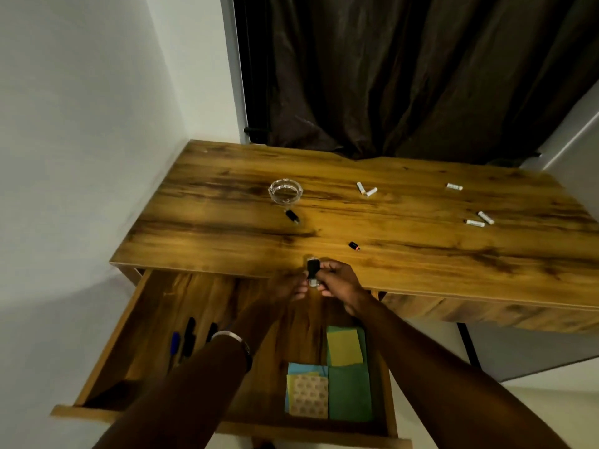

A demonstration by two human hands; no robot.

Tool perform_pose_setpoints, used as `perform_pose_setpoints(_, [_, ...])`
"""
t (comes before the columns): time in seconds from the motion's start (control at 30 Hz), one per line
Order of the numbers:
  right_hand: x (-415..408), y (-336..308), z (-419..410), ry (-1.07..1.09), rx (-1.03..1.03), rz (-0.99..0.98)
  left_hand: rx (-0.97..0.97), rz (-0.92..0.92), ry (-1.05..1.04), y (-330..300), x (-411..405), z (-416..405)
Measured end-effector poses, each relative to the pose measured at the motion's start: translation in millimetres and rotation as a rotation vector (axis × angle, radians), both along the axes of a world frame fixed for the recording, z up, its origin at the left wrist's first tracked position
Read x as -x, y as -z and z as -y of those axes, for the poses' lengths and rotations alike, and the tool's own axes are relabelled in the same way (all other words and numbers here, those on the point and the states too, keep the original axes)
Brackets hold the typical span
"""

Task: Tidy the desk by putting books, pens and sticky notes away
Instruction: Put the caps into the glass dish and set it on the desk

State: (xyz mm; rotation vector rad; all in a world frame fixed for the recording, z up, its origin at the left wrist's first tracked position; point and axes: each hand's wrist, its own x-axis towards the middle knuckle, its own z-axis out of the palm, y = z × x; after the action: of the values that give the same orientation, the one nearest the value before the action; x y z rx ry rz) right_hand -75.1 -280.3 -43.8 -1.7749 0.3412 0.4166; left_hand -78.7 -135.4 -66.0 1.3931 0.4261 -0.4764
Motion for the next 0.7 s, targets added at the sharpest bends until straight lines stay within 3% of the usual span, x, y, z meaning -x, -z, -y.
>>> perform_pose_setpoints(0.7, [-167,-31,-77,0.168,0.072,0.099,-0.138,0.157,-0.035,-34,-181,-62])
